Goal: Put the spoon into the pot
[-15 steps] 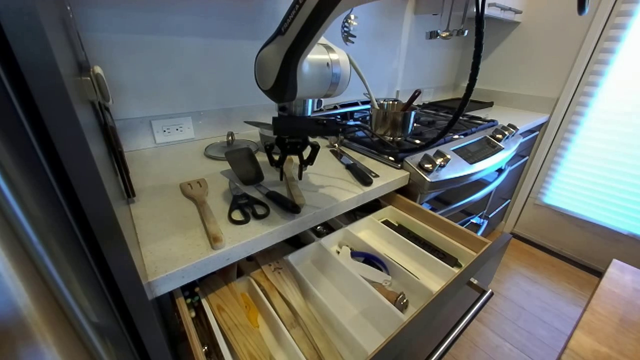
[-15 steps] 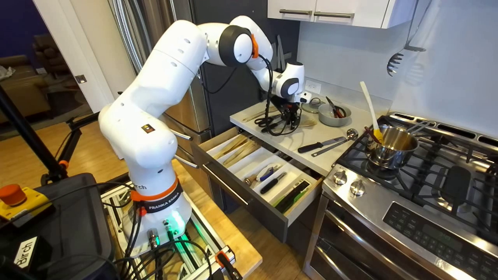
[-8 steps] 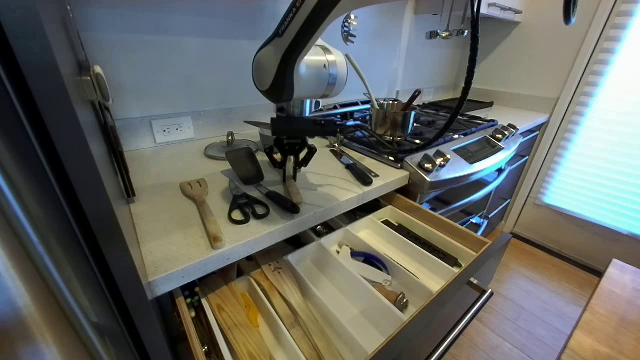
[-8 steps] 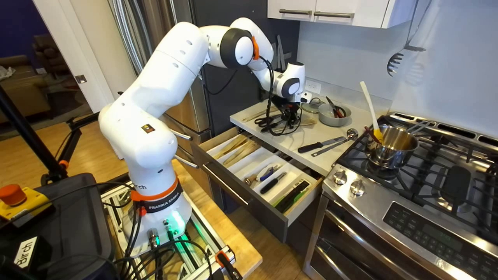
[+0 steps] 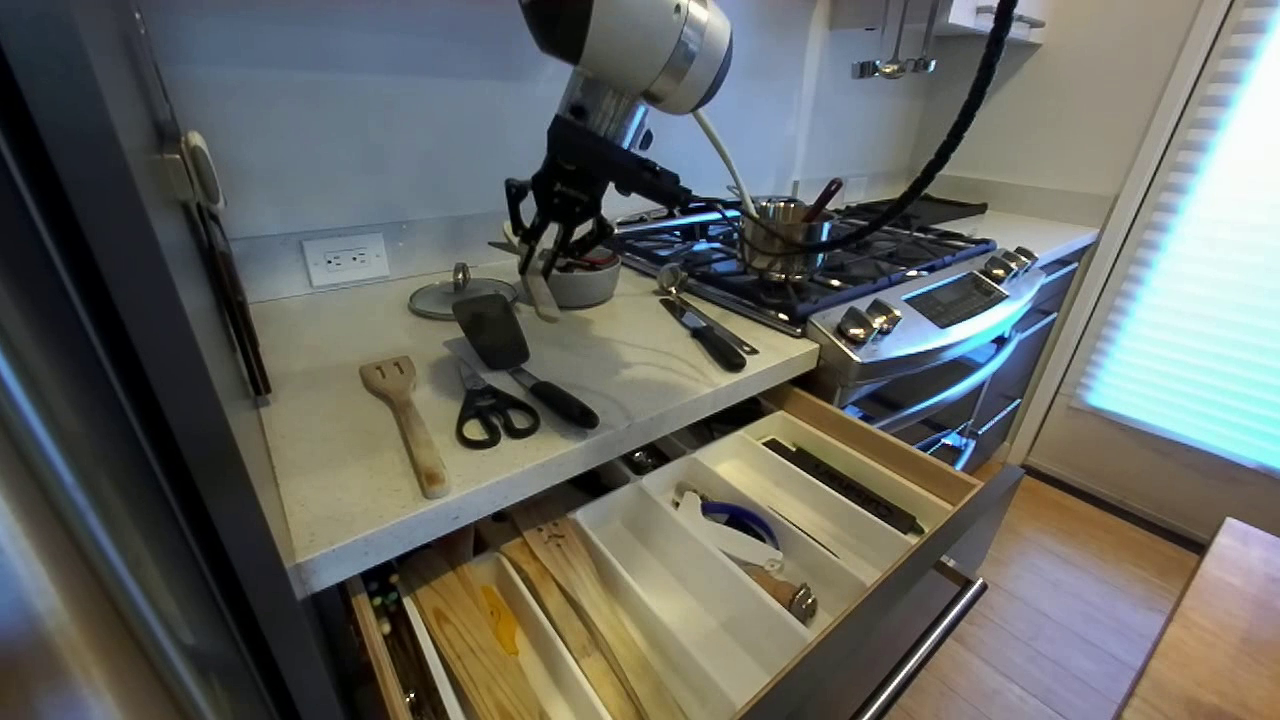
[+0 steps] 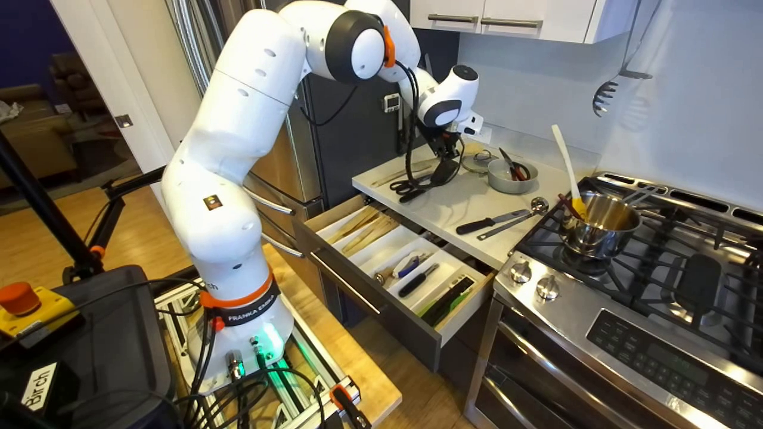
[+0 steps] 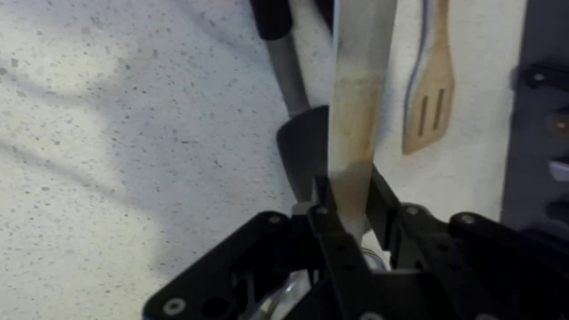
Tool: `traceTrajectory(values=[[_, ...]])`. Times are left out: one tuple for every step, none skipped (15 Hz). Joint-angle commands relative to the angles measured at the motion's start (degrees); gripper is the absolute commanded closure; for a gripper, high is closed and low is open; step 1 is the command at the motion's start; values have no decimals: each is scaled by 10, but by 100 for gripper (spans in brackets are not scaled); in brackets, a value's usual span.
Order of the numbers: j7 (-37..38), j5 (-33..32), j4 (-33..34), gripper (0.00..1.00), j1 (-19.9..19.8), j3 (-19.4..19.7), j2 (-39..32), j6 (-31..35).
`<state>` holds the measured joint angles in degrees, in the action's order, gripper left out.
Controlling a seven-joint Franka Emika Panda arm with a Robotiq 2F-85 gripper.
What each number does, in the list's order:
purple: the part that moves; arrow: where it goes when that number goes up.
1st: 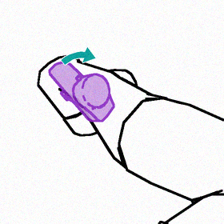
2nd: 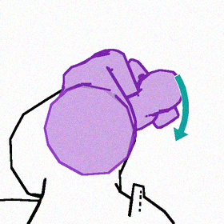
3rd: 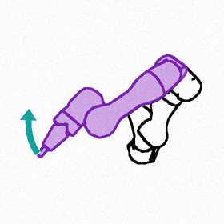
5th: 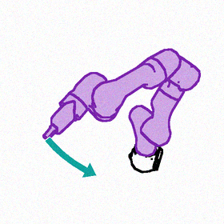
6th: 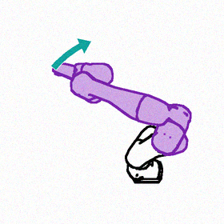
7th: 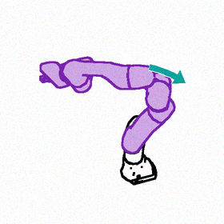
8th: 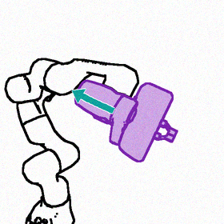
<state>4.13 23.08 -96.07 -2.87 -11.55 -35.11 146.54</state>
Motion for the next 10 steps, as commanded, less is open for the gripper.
traceTrajectory(values=[[-131,155,-99,94,-86,-92,69,65],[-168,201,-116,94,-122,-132,76,87],[-203,249,-136,94,-160,-172,89,109],[-240,297,-149,94,-202,-217,91,134],[-271,345,-169,94,-245,-261,100,161],[-302,393,-179,94,-284,-302,106,184],[-334,439,-185,94,-324,-345,107,208],[-364,487,-194,94,-366,-388,111,234],[-393,535,-197,94,-409,-429,112,255],[-422,582,-199,94,-450,-468,110,273]])
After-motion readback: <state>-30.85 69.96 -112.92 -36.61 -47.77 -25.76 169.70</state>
